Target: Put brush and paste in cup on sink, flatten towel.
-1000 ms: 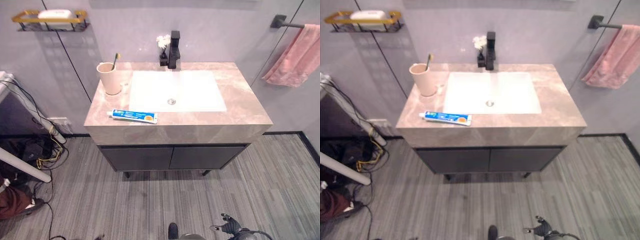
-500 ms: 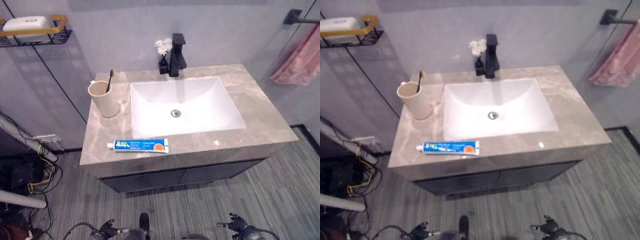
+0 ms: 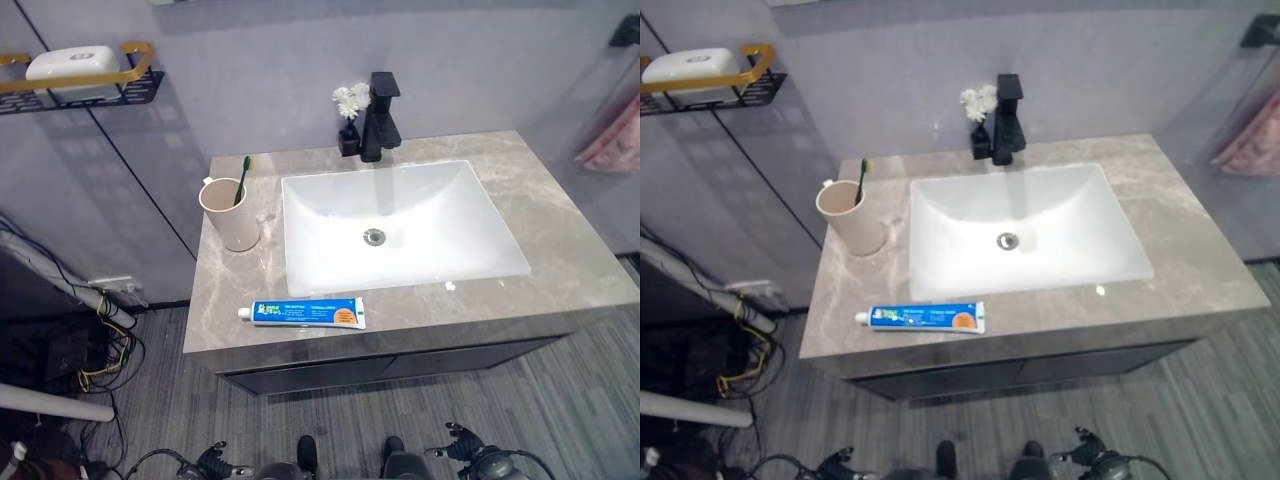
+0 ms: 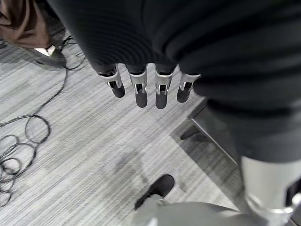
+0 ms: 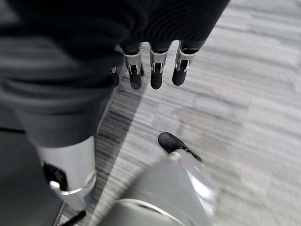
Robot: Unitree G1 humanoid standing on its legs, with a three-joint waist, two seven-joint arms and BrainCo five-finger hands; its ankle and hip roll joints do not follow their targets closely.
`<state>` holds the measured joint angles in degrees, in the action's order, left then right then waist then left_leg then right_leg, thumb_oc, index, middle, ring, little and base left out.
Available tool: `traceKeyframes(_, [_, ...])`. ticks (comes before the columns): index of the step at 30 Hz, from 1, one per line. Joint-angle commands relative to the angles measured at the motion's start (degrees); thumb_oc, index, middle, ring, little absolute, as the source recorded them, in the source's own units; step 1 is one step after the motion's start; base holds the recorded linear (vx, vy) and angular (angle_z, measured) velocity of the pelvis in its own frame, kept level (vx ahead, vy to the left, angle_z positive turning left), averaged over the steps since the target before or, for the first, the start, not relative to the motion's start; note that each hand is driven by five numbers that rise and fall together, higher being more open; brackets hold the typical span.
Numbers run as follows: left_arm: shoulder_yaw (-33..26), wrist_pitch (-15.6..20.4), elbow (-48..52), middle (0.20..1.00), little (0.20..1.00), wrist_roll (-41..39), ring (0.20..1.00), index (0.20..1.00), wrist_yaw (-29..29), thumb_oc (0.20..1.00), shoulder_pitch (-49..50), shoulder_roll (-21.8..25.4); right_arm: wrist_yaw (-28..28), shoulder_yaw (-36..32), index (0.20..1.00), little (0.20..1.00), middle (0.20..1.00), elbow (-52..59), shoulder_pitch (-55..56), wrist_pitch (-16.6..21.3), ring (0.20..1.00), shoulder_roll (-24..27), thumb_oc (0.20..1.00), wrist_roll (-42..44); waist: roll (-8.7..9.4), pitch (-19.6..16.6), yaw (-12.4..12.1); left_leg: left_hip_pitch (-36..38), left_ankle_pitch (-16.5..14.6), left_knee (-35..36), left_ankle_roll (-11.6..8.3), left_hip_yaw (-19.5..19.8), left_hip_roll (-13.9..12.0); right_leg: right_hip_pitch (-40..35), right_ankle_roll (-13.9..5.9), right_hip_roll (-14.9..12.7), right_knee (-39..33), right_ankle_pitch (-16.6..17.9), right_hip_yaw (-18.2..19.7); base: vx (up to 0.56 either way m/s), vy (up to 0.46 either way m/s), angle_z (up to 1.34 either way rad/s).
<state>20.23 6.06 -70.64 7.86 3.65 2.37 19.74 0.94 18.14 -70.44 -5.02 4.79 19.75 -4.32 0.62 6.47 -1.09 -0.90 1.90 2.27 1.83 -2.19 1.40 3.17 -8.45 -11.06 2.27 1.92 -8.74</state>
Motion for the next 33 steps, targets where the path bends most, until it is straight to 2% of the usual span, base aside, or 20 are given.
traceKeyframes(1, [-3.1,2.0,1.6,1.000,1.000,1.4,1.000,1.000,1.3,1.000,0.8,0.9,1.0,1.2,1.000,1.000,1.000,0.0,-1.6,0.7,1.000,4.3,1.000,-1.6,-0.01,0.3,-2.5,-2.3,-3.2,-5.2,-3.24,-0.3,-1.4,-1.5,-0.36,1.7,-2.3,2.3,-2.4,0.00,-0.179,0.16])
traceKeyframes(4, [-2.7,3.3,4.1,1.000,1.000,2.8,1.000,1.000,2.0,1.000,1.7,2.4,1.7,0.9,1.000,1.000,1.000,-0.9,-1.1,1.0,1.000,3.8,1.000,-1.0,0.30,0.1,-4.0,-2.7,0.0,-1.2,-4.64,2.1,-2.6,-2.7,0.13,2.5,-4.8,1.7,-4.4,-0.05,-0.158,0.27])
traceKeyframes(7, [-2.1,3.8,6.1,1.000,1.000,3.5,1.000,1.000,2.4,1.000,1.8,3.4,2.1,0.8,1.000,1.000,1.000,-1.1,-1.0,1.2,1.000,3.6,1.000,-0.8,0.35,0.2,-4.4,-3.1,1.3,0.2,-5.25,3.2,-3.0,-3.1,0.21,2.6,-5.8,1.7,-5.7,-0.09,-0.117,0.46])
traceKeyframes(8, [-1.2,5.8,12.7,1.000,1.000,5.6,1.000,1.000,3.6,1.000,3.5,6.1,3.1,0.5,1.000,1.000,1.000,-1.7,-0.6,1.6,1.000,3.8,1.000,-0.4,-0.28,0.6,-6.0,-4.7,3.3,2.2,-6.79,5.3,-3.4,-3.0,0.04,2.3,-7.3,1.7,-8.7,-0.12,-0.128,0.37])
traceKeyframes(10, [-0.4,6.7,16.2,1.000,1.000,6.5,1.000,1.000,3.8,1.000,4.5,7.4,3.5,0.3,1.000,1.000,1.000,-2.0,-0.6,1.9,1.000,3.9,1.000,-0.4,-0.81,0.8,-6.4,-5.4,3.6,2.4,-7.08,5.9,-3.5,-2.7,-0.18,2.0,-7.3,1.6,-9.5,-0.13,-0.099,0.67])
traceKeyframes(12, [0.5,10.1,30.1,1.000,1.000,10.0,1.000,1.000,3.3,1.000,9.8,15.1,3.9,0.2,1.000,1.000,1.000,-3.3,-1.3,2.3,1.000,4.9,1.000,-1.5,-2.85,0.9,-7.6,-6.2,3.7,2.5,-7.48,7.2,-3.6,-2.8,-0.77,1.3,-7.3,1.5,-10.6,-0.07,-0.045,0.65])
traceKeyframes(13, [0.3,9.9,30.5,1.000,1.000,9.9,1.000,1.000,3.1,1.000,10.1,15.4,4.0,0.3,1.000,1.000,1.000,-3.3,-1.2,2.3,1.000,4.8,1.000,-1.5,-2.74,0.8,-7.5,-6.4,4.0,2.6,-7.41,7.3,-3.5,-2.7,-0.78,1.3,-7.3,1.7,-10.6,-0.02,0.002,0.16])
traceKeyframes(15, [-0.3,13.5,40.0,1.000,1.000,13.4,1.000,1.000,3.4,1.000,15.5,24.3,4.0,0.7,1.000,1.000,1.000,-2.1,-1.6,3.5,1.000,6.4,1.000,-2.2,-4.22,1.0,-8.1,-6.6,4.2,2.7,-7.58,7.5,-3.3,-2.8,-0.69,1.2,-7.3,1.6,-11.0,-0.02,0.023,0.11])
traceKeyframes(17, [-2.2,14.9,46.6,1.000,1.000,13.9,1.000,1.000,2.7,1.000,19.2,29.2,3.9,0.9,1.000,1.000,1.000,-2.0,-1.8,3.5,1.000,7.0,1.000,-2.3,-5.38,1.1,-8.7,-6.5,4.1,2.6,-7.45,7.8,-3.2,-3.1,-0.62,1.0,-7.3,1.5,-11.5,0.00,0.012,0.02])
traceKeyframes(18, [-3.1,16.3,53.3,1.000,1.000,14.8,1.000,1.000,2.1,1.000,20.9,33.7,4.0,0.8,1.000,1.000,1.000,-2.3,-2.2,3.3,1.000,7.2,1.000,-1.8,-6.27,1.2,-9.0,-6.2,3.6,2.3,-7.47,8.2,-3.0,-3.5,-0.59,1.0,-7.3,1.1,-11.7,0.00,0.000,0.00])
traceKeyframes(19, [-3.7,16.1,54.0,1.000,1.000,14.6,1.000,1.000,1.7,1.000,21.4,34.1,4.0,0.7,1.000,1.000,1.000,-2.3,-2.2,3.3,1.000,7.1,1.000,-1.8,-6.13,1.2,-9.0,-6.3,4.0,2.4,-7.39,8.2,-2.9,-3.4,-0.59,0.9,-7.3,1.4,-11.7,0.00,0.057,0.05])
traceKeyframes(20, [-6.3,17.7,61.6,1.000,1.000,14.8,1.000,1.000,1.6,1.000,23.6,39.5,4.2,0.3,1.000,1.000,1.000,-2.1,-2.8,3.4,1.000,7.3,1.000,-0.8,-7.60,1.0,-9.5,-6.4,4.1,2.4,-7.30,8.9,-2.3,-3.6,-0.65,0.6,-7.3,1.4,-12.1,-0.01,0.059,0.10])
traceKeyframes(23, [-10.9,18.1,68.3,1.000,1.000,13.3,1.000,1.000,0.8,1.000,27.3,43.0,4.2,0.4,1.000,1.000,1.000,-1.8,-2.5,3.3,1.000,6.8,1.000,-0.7,-8.01,0.5,-9.4,-6.1,4.1,2.7,-7.25,9.2,-2.0,-4.2,-0.82,0.4,-7.3,1.3,-12.7,0.04,0.039,0.29])
traceKeyframes(24, [-14.2,19.0,74.1,1.000,1.000,12.2,1.000,1.000,1.2,1.000,28.9,46.1,4.3,0.5,1.000,1.000,1.000,-1.8,-2.0,3.1,1.000,6.6,1.000,-1.1,-8.62,-0.1,-9.8,-5.7,4.1,2.7,-7.25,9.7,-1.8,-4.9,-0.89,0.2,-7.3,1.2,-13.4,0.06,0.022,0.30])
traceKeyframes(26, [-17.3,19.4,77.3,1.000,1.000,11.5,1.000,1.000,1.8,1.000,30.2,47.3,4.4,0.4,1.000,1.000,1.000,-2.0,-1.8,3.0,1.000,6.3,1.000,-1.2,-8.64,-0.3,-9.7,-5.6,4.1,2.7,-7.27,10.0,-1.6,-5.1,-0.95,0.1,-7.3,1.2,-13.8,0.04,0.010,0.22])
traceKeyframes(27, [-22.1,19.2,80.8,1.000,1.000,9.4,1.000,1.000,4.5,1.000,30.1,48.2,4.9,0.0,1.000,1.000,1.000,-2.5,-0.9,2.3,1.000,5.9,1.000,-1.7,-8.91,-0.5,-9.9,-5.7,4.2,2.7,-7.38,10.6,-1.3,-5.5,-0.97,-0.2,-7.3,1.5,-14.6,0.01,-0.004,0.17])
traceKeyframes(29, [-24.3,19.2,81.9,1.000,1.000,8.4,1.000,1.000,5.6,1.000,30.1,48.0,5.2,-0.1,1.000,1.000,1.000,-3.4,-0.9,1.7,1.000,5.5,1.000,-1.9,-8.84,-0.7,-9.7,-5.9,4.3,2.7,-7.41,11.1,-1.1,-5.6,-1.05,-0.4,-7.3,1.6,-15.2,0.02,0.001,0.15])
traceKeyframes(30, [-27.8,18.8,83.6,1.000,1.000,6.8,1.000,1.000,7.7,1.000,28.3,47.4,5.2,-1.0,1.000,1.000,1.000,-4.2,-0.4,0.9,1.000,4.9,1.000,-1.3,-8.66,-1.0,-9.3,-5.8,4.2,2.7,-7.45,11.3,-1.0,-5.7,-1.14,-0.5,-7.3,1.7,-15.7,0.02,0.005,0.21])
traceKeyframes(33, [-30.9,18.8,84.4,1.000,1.000,6.3,1.000,1.000,9.7,1.000,26.8,46.7,4.5,-0.7,1.000,1.000,1.000,-3.5,0.1,0.6,1.000,4.4,1.000,-1.1,-8.18,-1.1,-8.6,-5.8,4.0,2.7,-7.43,10.9,-1.0,-5.5,-1.20,-0.7,-7.3,1.8,-15.3,0.03,0.008,0.14])
